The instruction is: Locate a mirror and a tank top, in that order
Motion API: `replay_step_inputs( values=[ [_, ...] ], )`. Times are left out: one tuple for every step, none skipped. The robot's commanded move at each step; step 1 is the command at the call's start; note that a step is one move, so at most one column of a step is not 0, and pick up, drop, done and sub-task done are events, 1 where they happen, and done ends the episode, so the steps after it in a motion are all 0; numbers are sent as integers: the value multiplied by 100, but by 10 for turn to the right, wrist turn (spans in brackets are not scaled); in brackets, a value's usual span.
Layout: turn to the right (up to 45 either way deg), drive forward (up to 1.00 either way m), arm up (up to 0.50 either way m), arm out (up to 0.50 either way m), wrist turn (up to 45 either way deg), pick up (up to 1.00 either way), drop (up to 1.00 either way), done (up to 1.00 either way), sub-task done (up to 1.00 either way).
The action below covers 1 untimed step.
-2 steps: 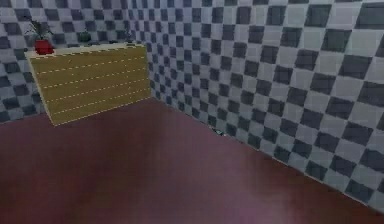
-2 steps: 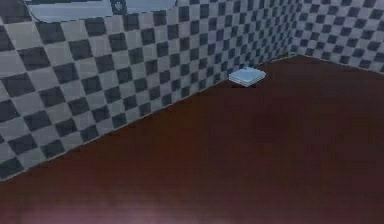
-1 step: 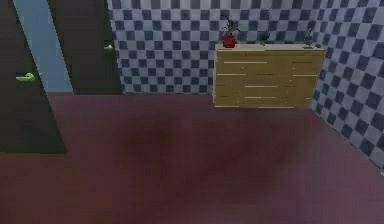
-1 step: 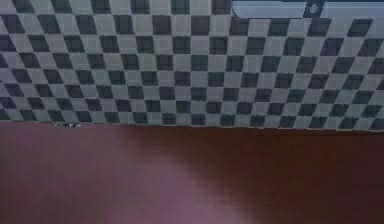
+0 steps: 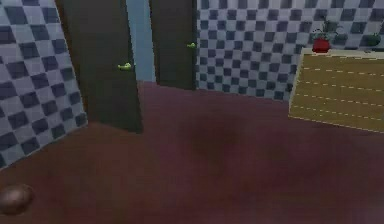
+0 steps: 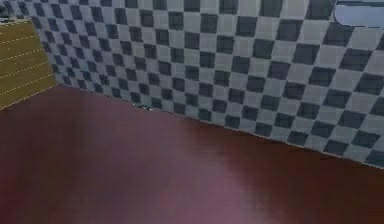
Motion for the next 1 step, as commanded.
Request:
replay_step_inputs(
  values=[
    [0, 100, 0, 0, 0, 0, 0, 0, 0]
  ],
)
